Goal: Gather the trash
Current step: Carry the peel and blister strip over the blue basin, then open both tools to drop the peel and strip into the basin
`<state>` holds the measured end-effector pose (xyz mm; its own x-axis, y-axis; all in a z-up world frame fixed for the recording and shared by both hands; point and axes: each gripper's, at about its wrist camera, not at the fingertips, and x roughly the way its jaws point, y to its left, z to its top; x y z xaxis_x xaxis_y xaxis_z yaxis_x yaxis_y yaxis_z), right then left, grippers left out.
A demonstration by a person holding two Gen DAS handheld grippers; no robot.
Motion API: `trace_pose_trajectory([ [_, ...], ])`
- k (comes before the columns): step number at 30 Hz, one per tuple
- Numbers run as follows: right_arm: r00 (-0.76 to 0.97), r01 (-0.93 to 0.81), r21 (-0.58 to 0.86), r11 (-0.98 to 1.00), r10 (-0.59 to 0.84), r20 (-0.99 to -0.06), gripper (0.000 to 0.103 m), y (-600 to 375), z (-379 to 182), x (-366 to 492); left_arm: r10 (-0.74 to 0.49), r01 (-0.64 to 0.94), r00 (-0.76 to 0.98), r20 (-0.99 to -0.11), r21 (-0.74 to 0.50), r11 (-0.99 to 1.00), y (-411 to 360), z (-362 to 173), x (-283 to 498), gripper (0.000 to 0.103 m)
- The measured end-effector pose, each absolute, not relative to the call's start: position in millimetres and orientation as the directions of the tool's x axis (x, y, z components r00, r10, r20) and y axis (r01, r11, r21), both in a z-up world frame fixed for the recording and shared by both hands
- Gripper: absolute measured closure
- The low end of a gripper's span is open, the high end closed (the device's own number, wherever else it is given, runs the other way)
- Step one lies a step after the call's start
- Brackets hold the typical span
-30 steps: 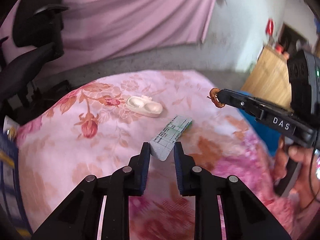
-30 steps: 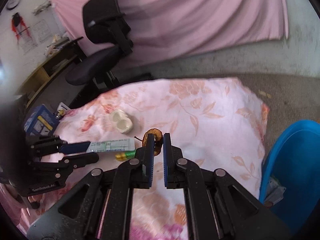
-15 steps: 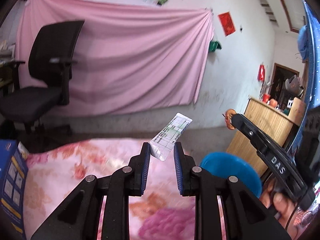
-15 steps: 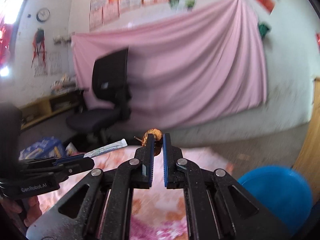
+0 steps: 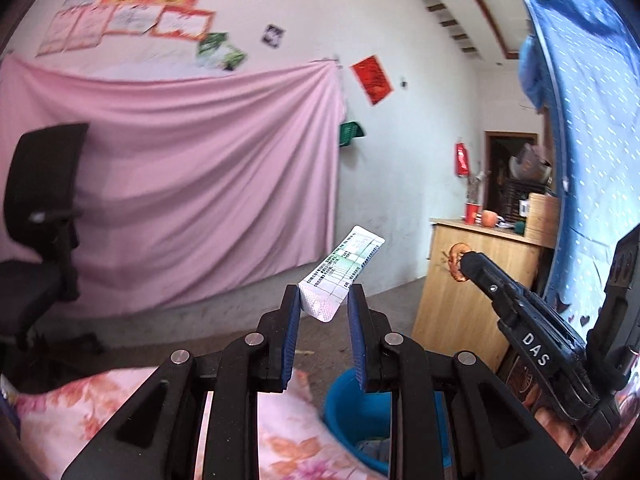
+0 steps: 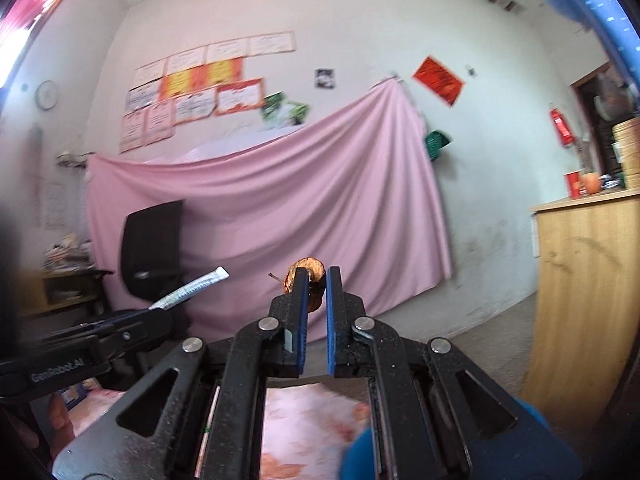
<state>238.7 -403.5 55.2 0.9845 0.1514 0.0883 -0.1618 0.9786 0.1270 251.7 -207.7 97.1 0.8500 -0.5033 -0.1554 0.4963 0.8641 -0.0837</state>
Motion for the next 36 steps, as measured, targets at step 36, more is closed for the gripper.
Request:
trace_pose_trajectory([
  [36,0.914,0.152,0.317,0.936,-0.012,-0.404,0.064,-506.6,-10.6,305.1,-0.580,0.530,0.523,-0.624,-0.294,0.795,-328.5,24.9,359.5,0.082],
])
